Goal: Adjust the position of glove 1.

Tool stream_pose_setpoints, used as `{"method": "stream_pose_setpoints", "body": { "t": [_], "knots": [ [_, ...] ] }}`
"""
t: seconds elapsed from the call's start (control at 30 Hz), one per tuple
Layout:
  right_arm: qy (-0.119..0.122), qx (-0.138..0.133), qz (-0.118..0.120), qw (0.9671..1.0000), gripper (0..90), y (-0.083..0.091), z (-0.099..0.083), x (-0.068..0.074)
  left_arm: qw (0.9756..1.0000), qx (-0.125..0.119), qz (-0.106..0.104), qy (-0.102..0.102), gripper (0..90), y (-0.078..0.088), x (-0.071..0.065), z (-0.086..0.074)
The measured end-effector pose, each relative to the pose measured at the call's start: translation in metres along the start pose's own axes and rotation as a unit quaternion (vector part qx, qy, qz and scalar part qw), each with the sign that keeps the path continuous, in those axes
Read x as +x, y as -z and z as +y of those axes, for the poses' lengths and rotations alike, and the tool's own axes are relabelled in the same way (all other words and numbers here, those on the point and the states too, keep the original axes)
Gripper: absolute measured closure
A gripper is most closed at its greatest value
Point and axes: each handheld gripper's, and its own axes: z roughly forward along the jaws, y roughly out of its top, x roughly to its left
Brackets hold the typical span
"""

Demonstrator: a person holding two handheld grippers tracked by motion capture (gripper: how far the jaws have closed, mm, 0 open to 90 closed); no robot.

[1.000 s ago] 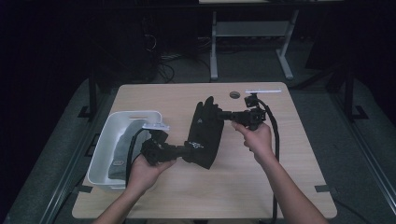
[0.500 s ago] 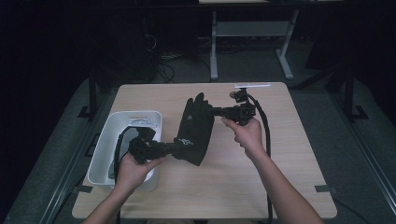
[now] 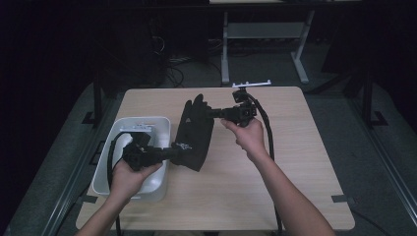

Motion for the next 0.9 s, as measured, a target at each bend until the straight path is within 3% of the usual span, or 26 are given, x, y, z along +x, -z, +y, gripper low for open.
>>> {"method": "stream_pose_setpoints", "body": {
  "t": [0.9],
  "knots": [
    [0.019,0.017,0.033,0.9991,77.0,-0.06,0.025,0.034,0.9987,-0.017,0.044,0.021,81.4,0.051,0.028,-0.013]
  ]
}}
